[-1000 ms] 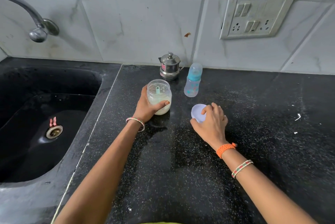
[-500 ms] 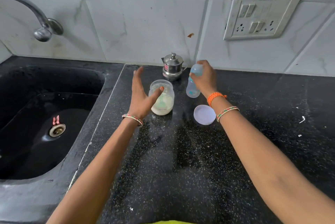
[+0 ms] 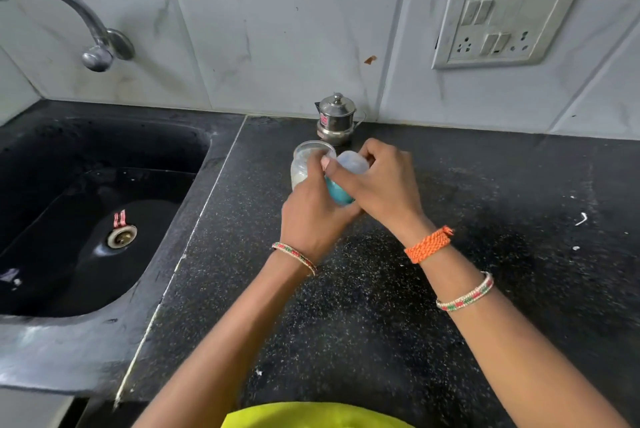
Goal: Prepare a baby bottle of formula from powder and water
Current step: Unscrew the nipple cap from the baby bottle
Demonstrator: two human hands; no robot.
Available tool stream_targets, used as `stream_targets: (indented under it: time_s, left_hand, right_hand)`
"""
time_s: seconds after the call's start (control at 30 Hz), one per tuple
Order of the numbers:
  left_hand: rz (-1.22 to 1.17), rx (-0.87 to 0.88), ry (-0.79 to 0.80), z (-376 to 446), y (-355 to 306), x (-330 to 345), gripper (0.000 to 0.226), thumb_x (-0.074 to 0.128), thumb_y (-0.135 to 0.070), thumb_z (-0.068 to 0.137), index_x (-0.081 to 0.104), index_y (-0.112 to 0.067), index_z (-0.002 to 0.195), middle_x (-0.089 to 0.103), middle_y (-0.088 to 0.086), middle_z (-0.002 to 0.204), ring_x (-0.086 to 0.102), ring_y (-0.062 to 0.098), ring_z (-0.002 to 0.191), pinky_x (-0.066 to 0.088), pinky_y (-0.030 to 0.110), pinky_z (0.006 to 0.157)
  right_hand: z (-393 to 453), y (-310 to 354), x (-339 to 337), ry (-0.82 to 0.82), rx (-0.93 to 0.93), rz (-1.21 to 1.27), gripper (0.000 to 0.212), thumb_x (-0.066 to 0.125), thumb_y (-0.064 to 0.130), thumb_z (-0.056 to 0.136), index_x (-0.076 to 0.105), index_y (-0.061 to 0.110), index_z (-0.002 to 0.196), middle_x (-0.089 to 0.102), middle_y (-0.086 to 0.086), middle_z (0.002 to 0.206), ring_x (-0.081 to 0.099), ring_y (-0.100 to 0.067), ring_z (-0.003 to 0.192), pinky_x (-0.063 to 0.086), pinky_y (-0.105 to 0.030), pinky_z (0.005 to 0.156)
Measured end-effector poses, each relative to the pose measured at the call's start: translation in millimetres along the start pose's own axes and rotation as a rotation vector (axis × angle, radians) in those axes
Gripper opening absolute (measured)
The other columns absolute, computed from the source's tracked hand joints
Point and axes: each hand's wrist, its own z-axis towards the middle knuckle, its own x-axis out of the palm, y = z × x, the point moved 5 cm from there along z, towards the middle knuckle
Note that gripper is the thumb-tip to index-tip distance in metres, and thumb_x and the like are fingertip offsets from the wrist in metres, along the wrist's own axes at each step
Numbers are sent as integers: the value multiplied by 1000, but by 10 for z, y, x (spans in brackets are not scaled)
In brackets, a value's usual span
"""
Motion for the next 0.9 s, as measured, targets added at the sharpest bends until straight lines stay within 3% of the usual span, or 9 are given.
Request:
stream_targets:
  time_s: [0.13,0.23,0.33,0.4,0.47,0.6,0.8,0.9]
  left_hand:
    - [-211,-128,235,-72,261,12,30,73,-33,66,60,-17,87,68,-4,73,64,9,64,52,26,58]
    - [-426,-176,402,-137,468,65,31,73,-30,59,64,-14,85,67,-1,72,62,10,63,53,31,61]
    - [-605,-227,526,-249,673,112,48,74,-36,56,62,-7,92,65,4,81,60,15,71,51,32,68]
    - [-649,-232,512,-290,788,108,47,74,-36,58,63,-8,95,66,2,84,60,15,75,52,32,72]
    - [-670,-233,428,-293,869,88,40,75,-36,57,63,-18,91,67,-6,81,61,8,73,53,25,70]
    - [-664,-238,231,-292,959,84,35,78,-28,65,59,-17,92,66,-7,80,61,8,74,53,27,73]
    - [-620,-220,156,-374,1000,154,43,79,-29,63,58,-10,95,62,-2,82,57,3,72,50,18,69]
    - [-571,-240,170,-487,1115,254,46,83,-25,64,57,-23,102,64,-8,91,59,-5,77,48,13,73]
  right_hand:
    - [-54,-42,188,133,-31,16,52,76,51,66,56,4,60,60,-9,58,45,-13,51,41,-35,48]
    - [-120,-116,356,298,-51,55,50,74,54,65,63,6,67,65,-11,65,49,-13,55,47,-39,53]
    - [-150,-160,426,507,-24,303,45,74,50,69,70,8,84,70,-12,76,57,-13,62,50,-34,54]
    - [-123,-210,405,606,31,490,30,75,26,79,68,5,100,71,-10,88,63,-11,71,53,-25,59]
    - [-70,-302,364,621,61,474,32,71,18,82,62,8,112,70,-8,101,64,-8,79,54,-24,68]
    - [-75,-558,304,451,73,62,46,73,35,80,43,18,110,61,-2,105,58,-16,87,47,-29,71]
    - [-438,-693,395,393,-96,-338,38,68,13,79,40,13,105,45,1,92,52,-29,91,47,-43,68]
    - [-549,-794,454,437,-72,-381,41,68,13,76,43,12,109,53,-4,104,52,-33,100,47,-45,74]
